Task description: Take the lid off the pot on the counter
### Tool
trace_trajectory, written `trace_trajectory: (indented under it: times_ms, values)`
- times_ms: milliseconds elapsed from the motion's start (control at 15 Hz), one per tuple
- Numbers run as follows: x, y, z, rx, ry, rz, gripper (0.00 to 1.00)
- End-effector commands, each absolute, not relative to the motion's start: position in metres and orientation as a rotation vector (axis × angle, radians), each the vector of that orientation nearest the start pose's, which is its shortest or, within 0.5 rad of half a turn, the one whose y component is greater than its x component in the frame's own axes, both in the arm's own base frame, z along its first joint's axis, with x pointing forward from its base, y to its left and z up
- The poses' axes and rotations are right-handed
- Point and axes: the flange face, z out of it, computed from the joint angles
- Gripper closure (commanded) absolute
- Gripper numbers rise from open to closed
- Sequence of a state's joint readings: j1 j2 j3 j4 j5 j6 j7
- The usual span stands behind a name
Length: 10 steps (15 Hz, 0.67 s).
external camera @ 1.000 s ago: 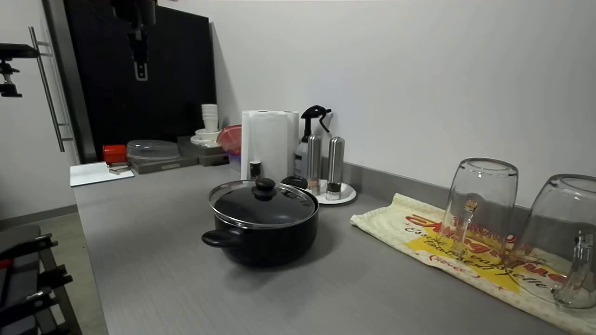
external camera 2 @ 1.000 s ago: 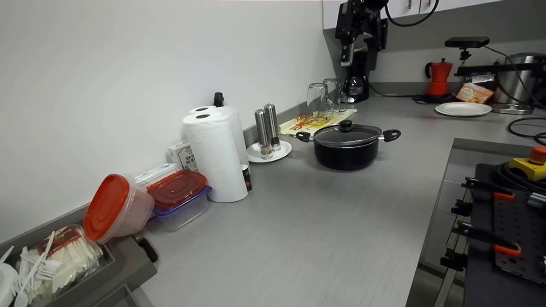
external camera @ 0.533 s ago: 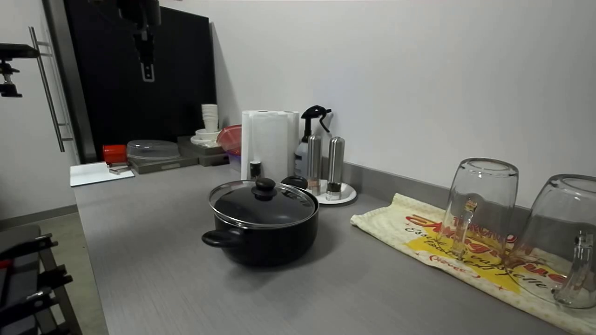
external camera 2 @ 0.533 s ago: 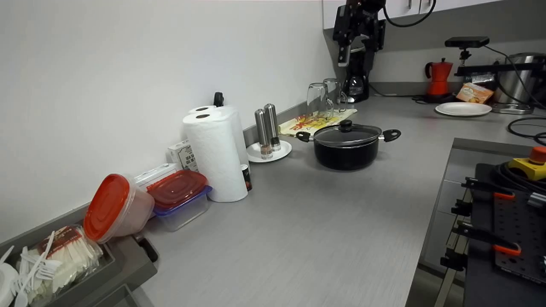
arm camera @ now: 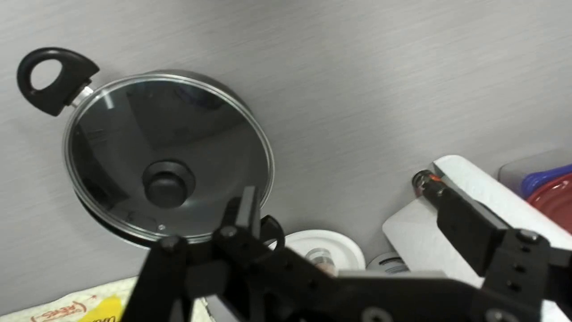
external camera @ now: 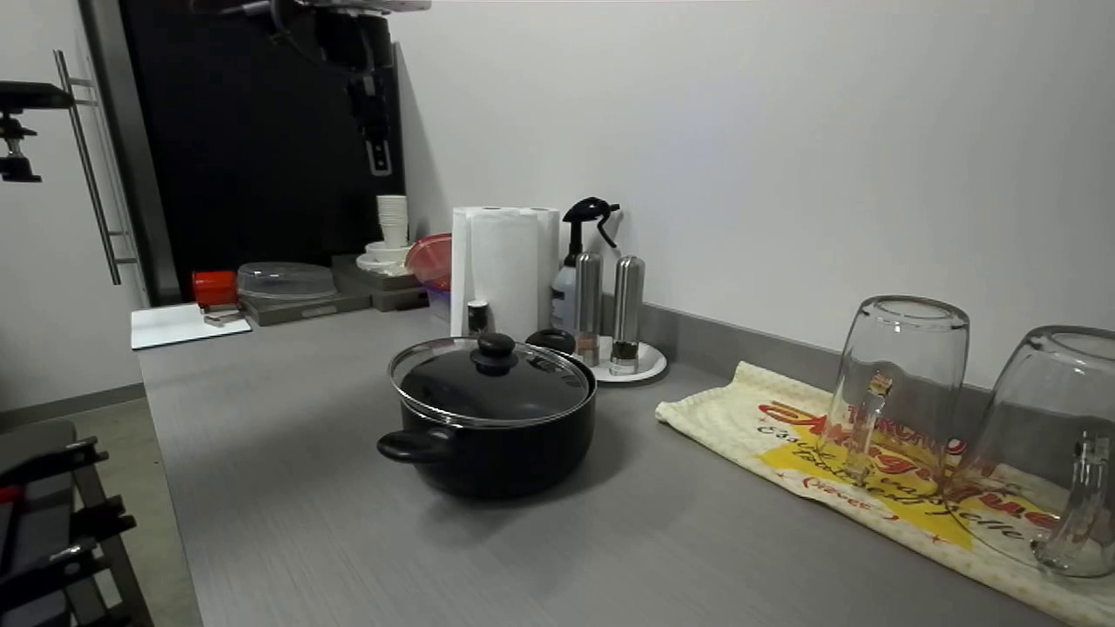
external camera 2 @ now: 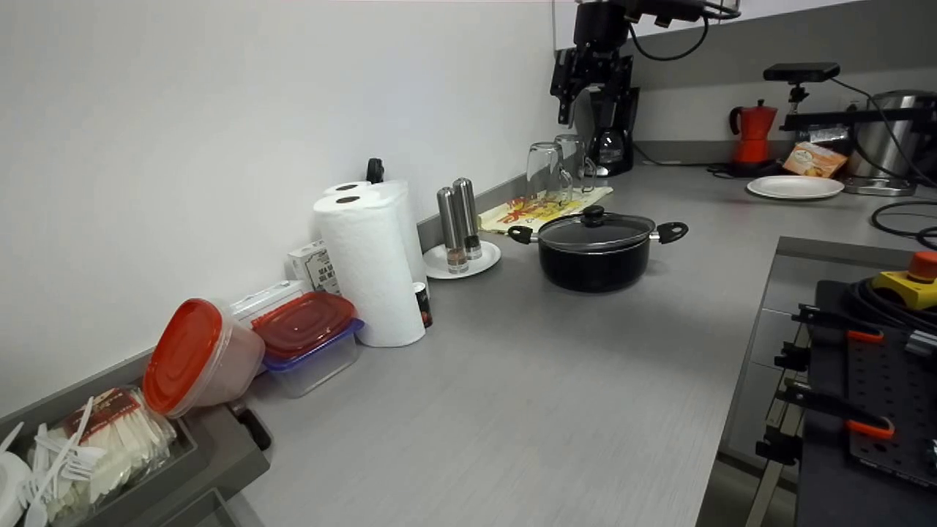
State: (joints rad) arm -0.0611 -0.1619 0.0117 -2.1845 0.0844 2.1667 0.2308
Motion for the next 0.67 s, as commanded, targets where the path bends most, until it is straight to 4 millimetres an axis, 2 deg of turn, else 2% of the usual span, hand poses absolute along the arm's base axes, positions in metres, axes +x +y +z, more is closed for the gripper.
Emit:
trace_trajectory:
  times_ms: [0, 333, 600]
  values:
    - [0.548, -0.057, 0.472, -3.055, 0.579, -0.282, 0.00]
    - [0.571, -0.111, 0.466, -3.104, 0.712, -0.345, 0.00]
    - [0.575, -0.145, 0.444, -3.145, 0.810, -0.361, 0.00]
